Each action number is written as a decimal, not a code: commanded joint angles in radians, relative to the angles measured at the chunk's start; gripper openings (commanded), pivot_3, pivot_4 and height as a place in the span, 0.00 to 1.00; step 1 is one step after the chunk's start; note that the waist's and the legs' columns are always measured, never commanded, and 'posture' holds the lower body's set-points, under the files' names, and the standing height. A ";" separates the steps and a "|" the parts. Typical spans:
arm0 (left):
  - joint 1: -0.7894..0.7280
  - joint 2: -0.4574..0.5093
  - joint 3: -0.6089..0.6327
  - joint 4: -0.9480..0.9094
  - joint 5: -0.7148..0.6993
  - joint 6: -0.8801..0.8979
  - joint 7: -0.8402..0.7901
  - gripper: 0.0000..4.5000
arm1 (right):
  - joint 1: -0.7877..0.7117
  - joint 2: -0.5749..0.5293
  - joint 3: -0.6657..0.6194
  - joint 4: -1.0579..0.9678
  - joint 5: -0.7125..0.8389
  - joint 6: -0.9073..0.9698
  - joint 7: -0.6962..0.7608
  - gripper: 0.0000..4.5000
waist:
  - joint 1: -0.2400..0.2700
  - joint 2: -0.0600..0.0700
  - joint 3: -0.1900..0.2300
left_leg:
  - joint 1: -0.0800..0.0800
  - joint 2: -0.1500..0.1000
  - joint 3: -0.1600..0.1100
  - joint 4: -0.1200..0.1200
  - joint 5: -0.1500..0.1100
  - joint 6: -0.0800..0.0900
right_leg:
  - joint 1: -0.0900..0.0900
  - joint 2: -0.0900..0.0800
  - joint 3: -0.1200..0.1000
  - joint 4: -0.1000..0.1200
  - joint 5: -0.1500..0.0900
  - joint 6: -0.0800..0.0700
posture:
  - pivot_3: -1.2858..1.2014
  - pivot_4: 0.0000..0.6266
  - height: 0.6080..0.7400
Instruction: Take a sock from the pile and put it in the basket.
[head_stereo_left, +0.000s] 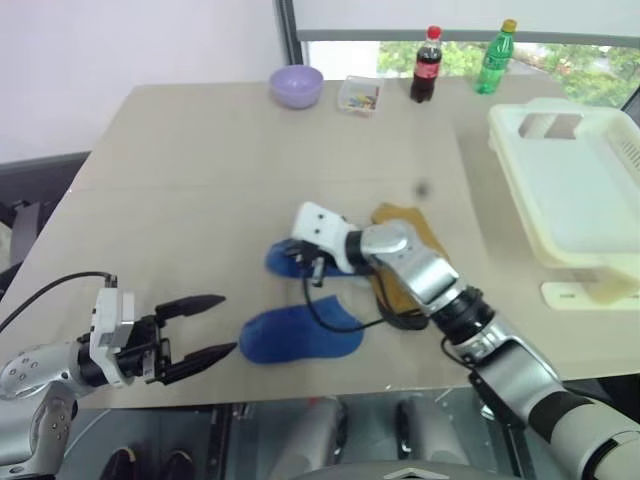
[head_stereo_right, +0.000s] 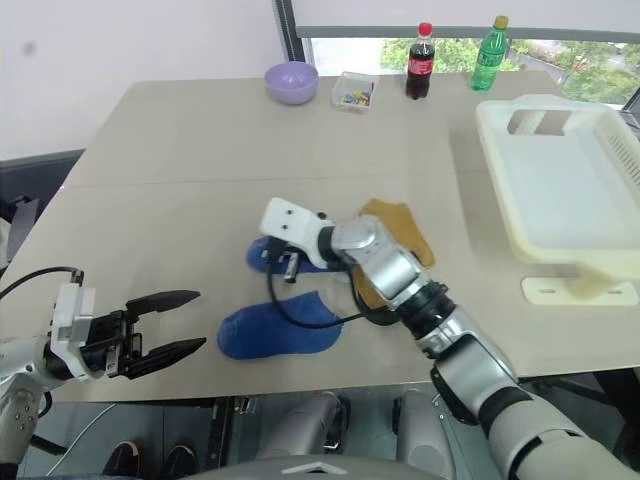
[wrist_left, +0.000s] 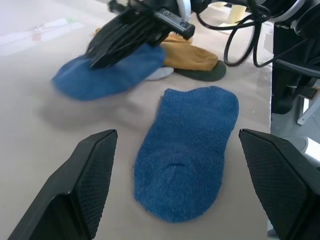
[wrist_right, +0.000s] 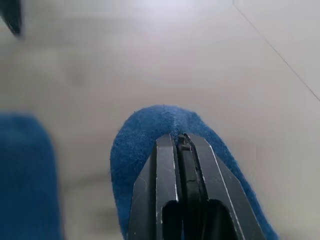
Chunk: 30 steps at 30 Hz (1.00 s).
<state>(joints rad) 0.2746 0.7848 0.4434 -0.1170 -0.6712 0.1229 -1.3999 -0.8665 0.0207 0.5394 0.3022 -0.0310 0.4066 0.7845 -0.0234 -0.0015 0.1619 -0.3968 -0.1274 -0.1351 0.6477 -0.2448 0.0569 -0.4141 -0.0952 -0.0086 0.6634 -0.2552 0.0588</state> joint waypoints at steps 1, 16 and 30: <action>0.007 0.003 0.035 -0.027 -0.015 -0.007 0.004 0.93 | -0.078 0.088 -0.008 0.078 -0.019 -0.044 -0.052 0.02 | -0.004 0.000 0.000 | 0.000 0.000 0.000 0.000 0.000 0.000 | 0.000 0.002 0.000 0.000 0.000 0.000 | 0.52 0.24 1.00; -0.060 -0.019 0.042 -0.032 -0.057 0.127 0.185 0.93 | 0.028 -0.031 -0.128 -0.261 0.072 0.351 -0.052 0.62 | -0.013 -0.003 -0.002 | 0.001 0.009 0.000 -0.001 0.002 -0.008 | -0.002 0.008 0.000 0.000 0.004 -0.007 | 0.52 0.24 1.00; -0.265 0.054 0.030 0.199 0.041 0.220 0.305 0.93 | 0.100 -0.028 -0.154 -0.253 0.175 0.625 -0.118 0.62 | -0.019 -0.002 -0.002 | 0.001 0.012 0.003 -0.003 0.003 -0.009 | -0.005 0.009 0.004 0.001 0.005 -0.009 | 0.52 0.24 1.00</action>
<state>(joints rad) 0.0234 0.8137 0.4607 0.0583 -0.6502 0.3509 -1.0937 -0.7332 -0.0342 0.4159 0.0498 0.1162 1.0233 0.6783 -0.0420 -0.0038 0.1604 -0.3962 -0.1158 -0.1315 0.6447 -0.2423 0.0480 -0.4195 -0.0859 -0.0049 0.6644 -0.2497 0.0501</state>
